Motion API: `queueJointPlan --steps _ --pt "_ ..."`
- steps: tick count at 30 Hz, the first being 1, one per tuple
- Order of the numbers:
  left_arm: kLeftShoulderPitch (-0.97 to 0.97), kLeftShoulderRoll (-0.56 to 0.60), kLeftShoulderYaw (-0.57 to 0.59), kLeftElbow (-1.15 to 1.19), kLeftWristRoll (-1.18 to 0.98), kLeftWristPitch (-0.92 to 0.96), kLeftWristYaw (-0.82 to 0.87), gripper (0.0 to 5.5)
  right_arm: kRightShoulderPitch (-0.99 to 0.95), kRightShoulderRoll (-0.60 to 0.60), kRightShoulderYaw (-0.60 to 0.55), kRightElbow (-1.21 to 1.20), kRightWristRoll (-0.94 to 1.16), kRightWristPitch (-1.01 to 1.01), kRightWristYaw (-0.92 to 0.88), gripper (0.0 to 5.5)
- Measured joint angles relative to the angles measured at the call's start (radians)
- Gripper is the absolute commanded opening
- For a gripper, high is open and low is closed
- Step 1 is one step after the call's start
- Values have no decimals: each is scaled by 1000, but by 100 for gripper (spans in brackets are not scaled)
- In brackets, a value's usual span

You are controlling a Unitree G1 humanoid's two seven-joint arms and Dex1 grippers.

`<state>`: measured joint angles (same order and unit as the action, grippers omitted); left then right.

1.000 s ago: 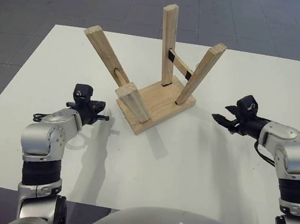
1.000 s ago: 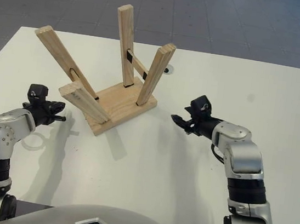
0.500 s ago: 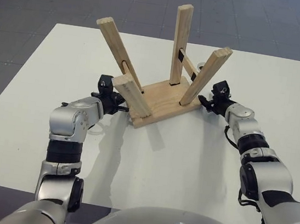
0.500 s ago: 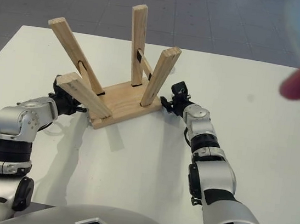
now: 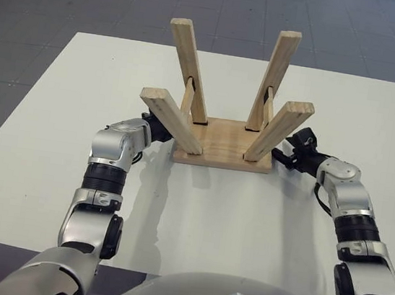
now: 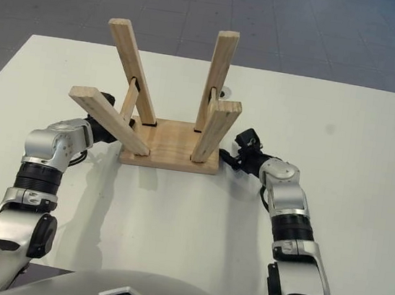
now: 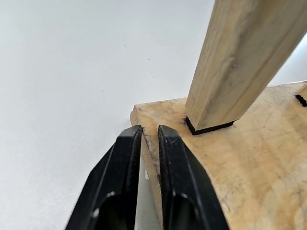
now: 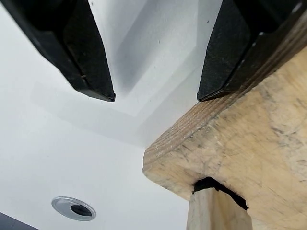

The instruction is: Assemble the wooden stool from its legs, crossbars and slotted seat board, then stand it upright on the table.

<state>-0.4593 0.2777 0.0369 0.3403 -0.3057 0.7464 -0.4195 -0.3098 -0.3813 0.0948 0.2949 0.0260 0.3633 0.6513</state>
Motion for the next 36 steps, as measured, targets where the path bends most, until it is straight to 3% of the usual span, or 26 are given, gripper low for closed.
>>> queueJointPlan --steps 5,8,13,16,18,22,31,34,36 --pt "43 21 88 -44 -60 -78 -78 64 76 -66 -74 -279 95 173 32 317" --pt "68 121 180 -62 -113 -133 -182 81 115 -140 -139 -429 168 289 70 313" --pt "141 350 270 -52 -281 -117 -637 162 162 -295 -298 -580 438 429 299 313" --pt "156 480 242 -74 -307 -111 -845 208 156 -376 -361 -598 531 449 380 365" --pt "155 541 206 -117 -310 -117 -954 238 124 -395 -365 -601 571 449 408 371" --pt "117 597 149 -169 -298 -165 -1054 238 80 -415 -354 -622 647 450 439 371" --pt "-7 562 64 -223 -301 -208 -1087 238 -30 -411 -222 -620 683 423 467 371" --pt "-20 554 36 -223 -302 -208 -1096 242 -49 -404 -187 -592 679 395 476 329" --pt "-23 554 12 -214 -298 -208 -1110 198 -59 -403 -161 -570 673 369 491 274"
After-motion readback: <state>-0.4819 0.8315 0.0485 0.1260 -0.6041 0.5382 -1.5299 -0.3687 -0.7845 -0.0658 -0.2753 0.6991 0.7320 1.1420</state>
